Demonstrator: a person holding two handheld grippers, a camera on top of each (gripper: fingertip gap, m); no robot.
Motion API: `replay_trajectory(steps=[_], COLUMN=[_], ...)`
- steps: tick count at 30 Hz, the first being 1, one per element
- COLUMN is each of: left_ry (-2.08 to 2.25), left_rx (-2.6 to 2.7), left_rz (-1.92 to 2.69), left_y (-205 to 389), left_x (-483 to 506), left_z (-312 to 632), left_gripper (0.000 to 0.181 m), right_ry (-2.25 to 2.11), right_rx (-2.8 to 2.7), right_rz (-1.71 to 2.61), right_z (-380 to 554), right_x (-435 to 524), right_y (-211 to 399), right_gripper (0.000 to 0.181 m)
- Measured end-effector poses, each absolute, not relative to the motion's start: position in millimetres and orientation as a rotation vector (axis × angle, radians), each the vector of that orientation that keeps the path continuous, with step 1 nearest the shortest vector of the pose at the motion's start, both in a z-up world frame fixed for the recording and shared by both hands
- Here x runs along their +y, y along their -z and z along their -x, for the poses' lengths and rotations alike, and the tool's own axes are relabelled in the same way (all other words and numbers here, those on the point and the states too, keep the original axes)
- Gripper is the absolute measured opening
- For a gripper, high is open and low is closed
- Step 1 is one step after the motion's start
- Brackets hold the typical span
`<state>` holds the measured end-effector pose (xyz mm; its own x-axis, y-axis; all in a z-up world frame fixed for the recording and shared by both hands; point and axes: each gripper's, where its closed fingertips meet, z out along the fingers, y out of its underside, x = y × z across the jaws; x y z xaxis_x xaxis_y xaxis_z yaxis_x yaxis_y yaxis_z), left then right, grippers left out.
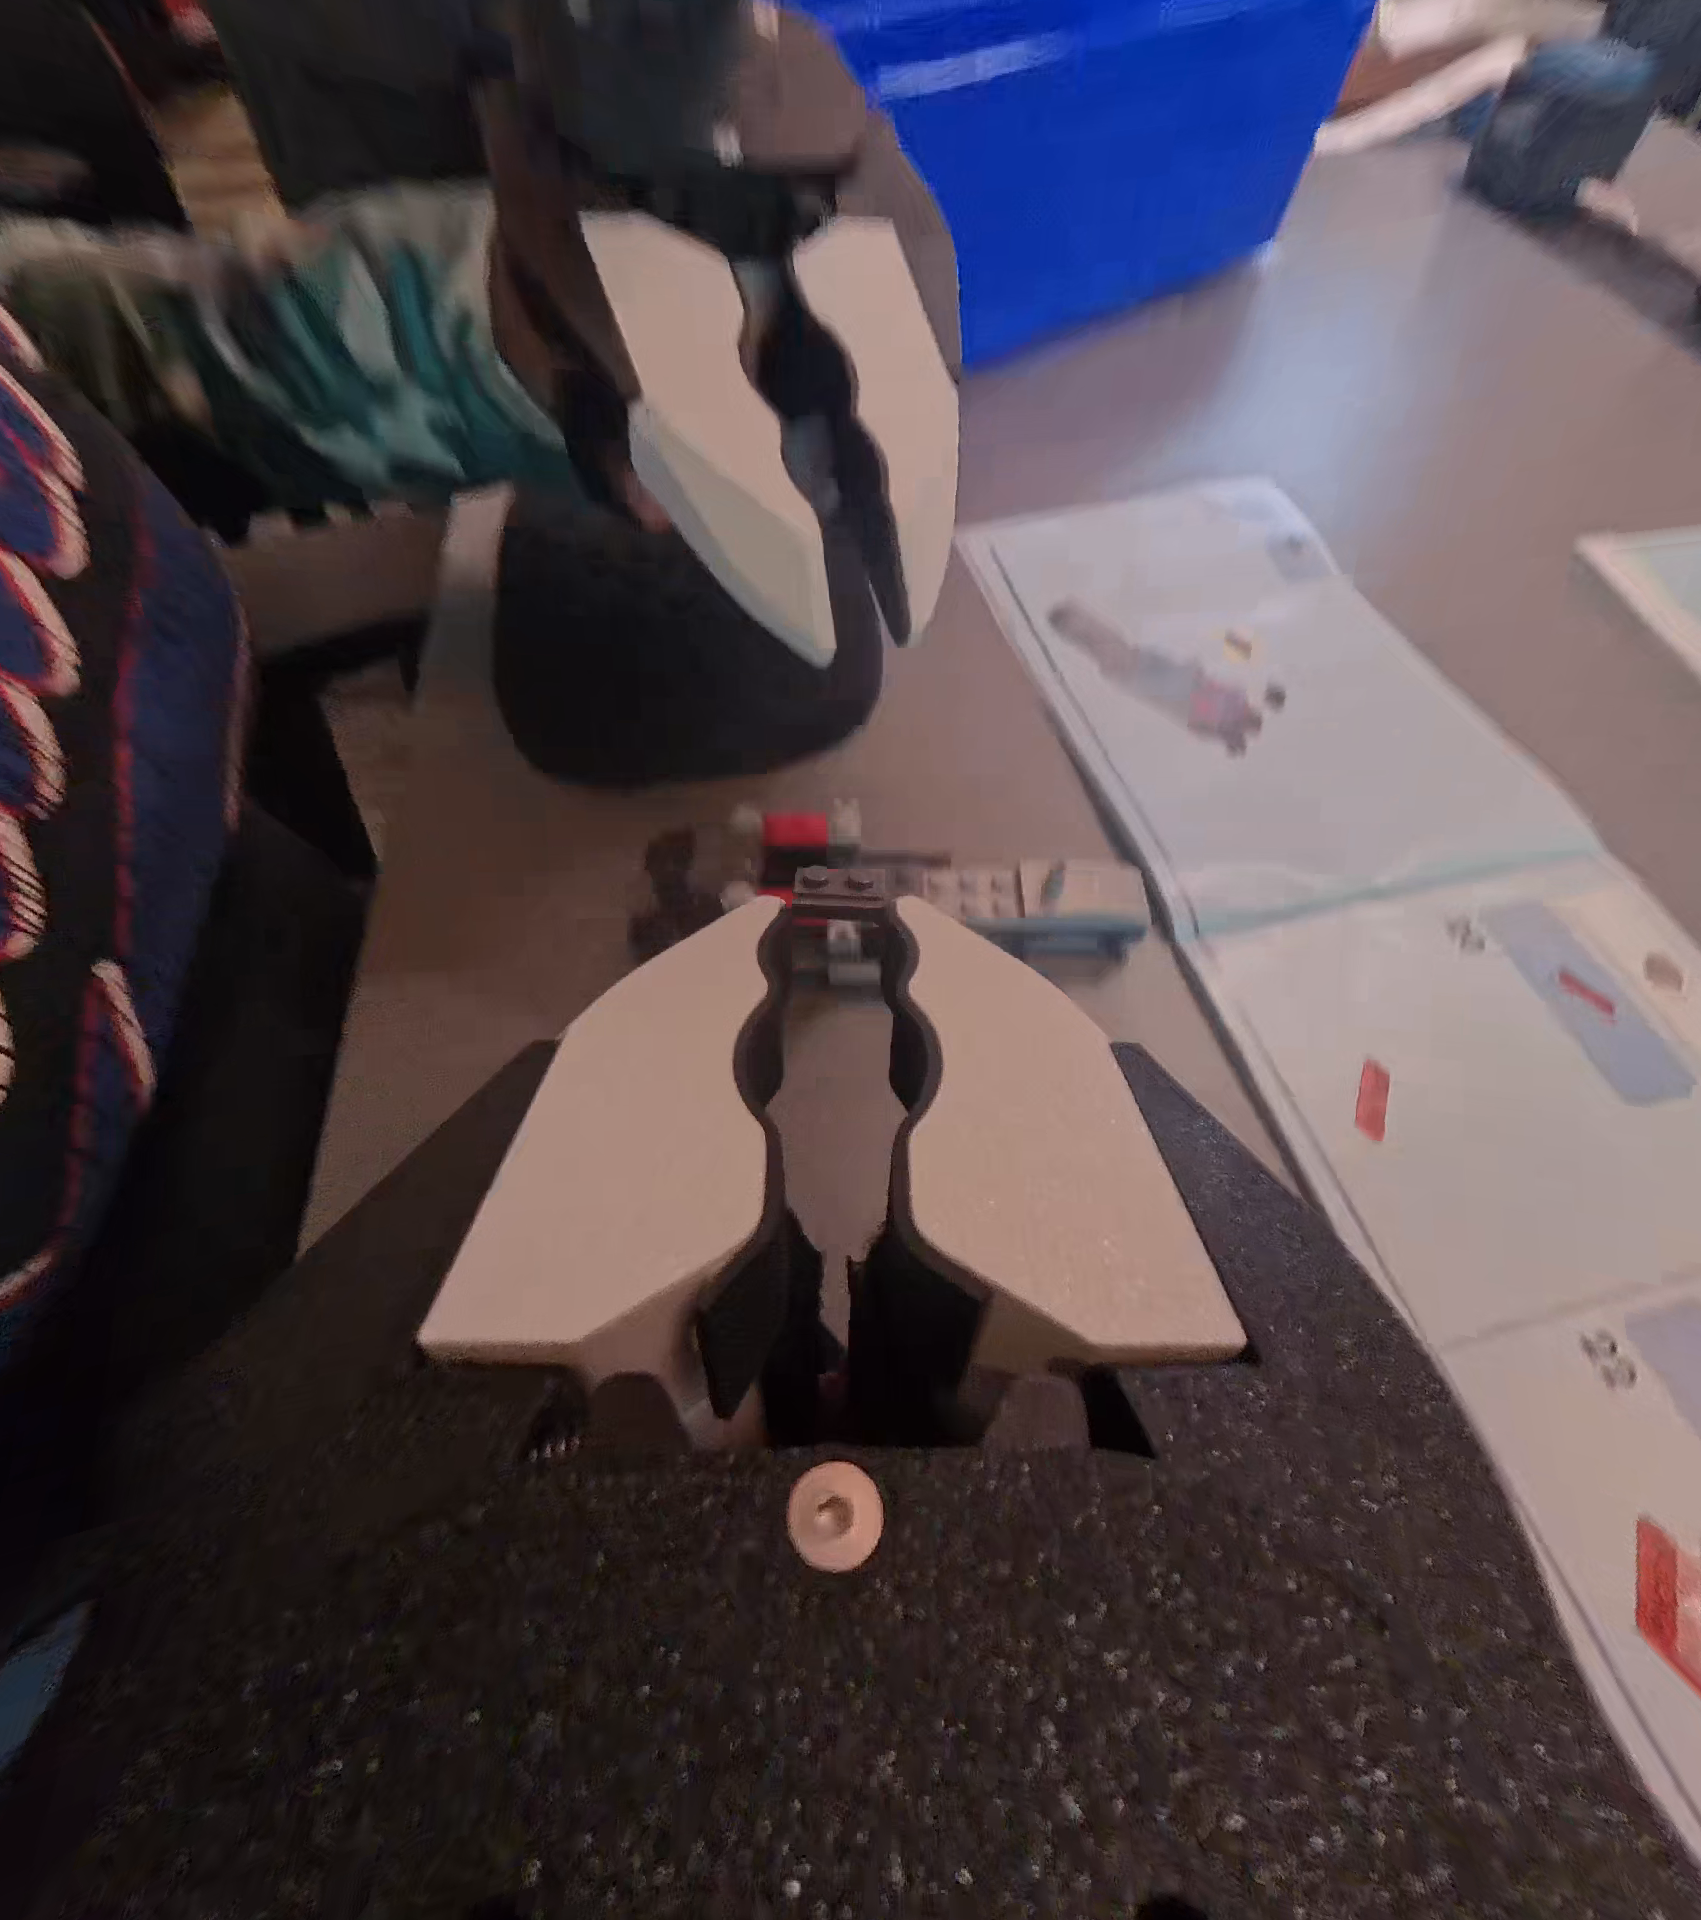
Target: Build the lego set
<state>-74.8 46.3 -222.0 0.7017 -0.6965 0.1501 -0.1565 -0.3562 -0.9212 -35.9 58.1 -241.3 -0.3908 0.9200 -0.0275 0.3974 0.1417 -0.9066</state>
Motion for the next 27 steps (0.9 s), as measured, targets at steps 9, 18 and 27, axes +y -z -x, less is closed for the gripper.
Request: replay_trajectory(steps=[9, 18, 27], left_ry=[0.686, 0.592, 0.572], left_rx=[0.676, 0.883, 0.900], left_rz=[2.135, 2.200, 2.204], left_y=[261.0, 284.2, 288.6], left_x=[36.9, 26.6, 26.1], left_z=[72.6, 59.9, 59.7], left_gripper=[0.049, 0.078, 0.069], right_ry=[-1.048, -1.019, -1.036], right_rx=[-2.024, -2.115, -2.116], right_rz=[1.331, 1.231, 1.207], right_z=[45.1, 57.3, 58.7], right_x=[71.7, 64.7, 62.0], right_y=[271.8, 284.6, 283.8], right_gripper=[0.016, 0.016, 0.016])
